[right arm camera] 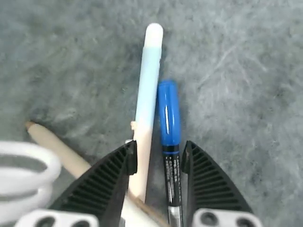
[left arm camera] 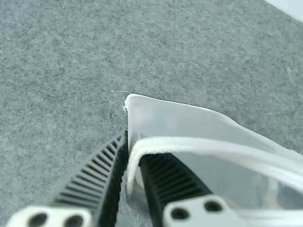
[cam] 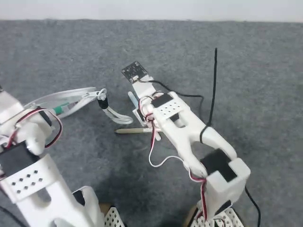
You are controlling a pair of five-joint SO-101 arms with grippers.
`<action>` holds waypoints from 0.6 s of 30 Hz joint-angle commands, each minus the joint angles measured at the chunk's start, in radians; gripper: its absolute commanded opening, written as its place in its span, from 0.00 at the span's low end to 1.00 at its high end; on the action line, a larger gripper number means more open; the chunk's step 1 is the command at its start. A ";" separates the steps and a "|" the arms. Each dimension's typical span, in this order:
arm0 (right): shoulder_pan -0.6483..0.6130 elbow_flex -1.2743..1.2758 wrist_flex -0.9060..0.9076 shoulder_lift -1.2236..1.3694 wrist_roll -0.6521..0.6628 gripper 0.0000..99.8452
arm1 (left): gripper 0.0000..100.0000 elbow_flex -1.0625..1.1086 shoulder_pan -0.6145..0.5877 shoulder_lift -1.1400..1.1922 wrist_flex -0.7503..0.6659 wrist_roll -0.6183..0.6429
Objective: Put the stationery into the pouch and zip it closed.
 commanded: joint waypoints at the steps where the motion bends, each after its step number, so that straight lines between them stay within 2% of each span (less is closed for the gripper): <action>1: 0.025 -0.092 0.010 0.013 0.054 0.14 | 0.01 -0.038 -0.003 0.002 -0.032 0.012; 15: 0.045 -0.149 0.010 0.151 0.068 0.14 | 0.01 -0.027 -0.005 0.002 -0.037 0.011; 18: 0.045 -0.149 0.012 0.165 0.068 0.10 | 0.01 -0.027 -0.005 0.002 -0.037 0.011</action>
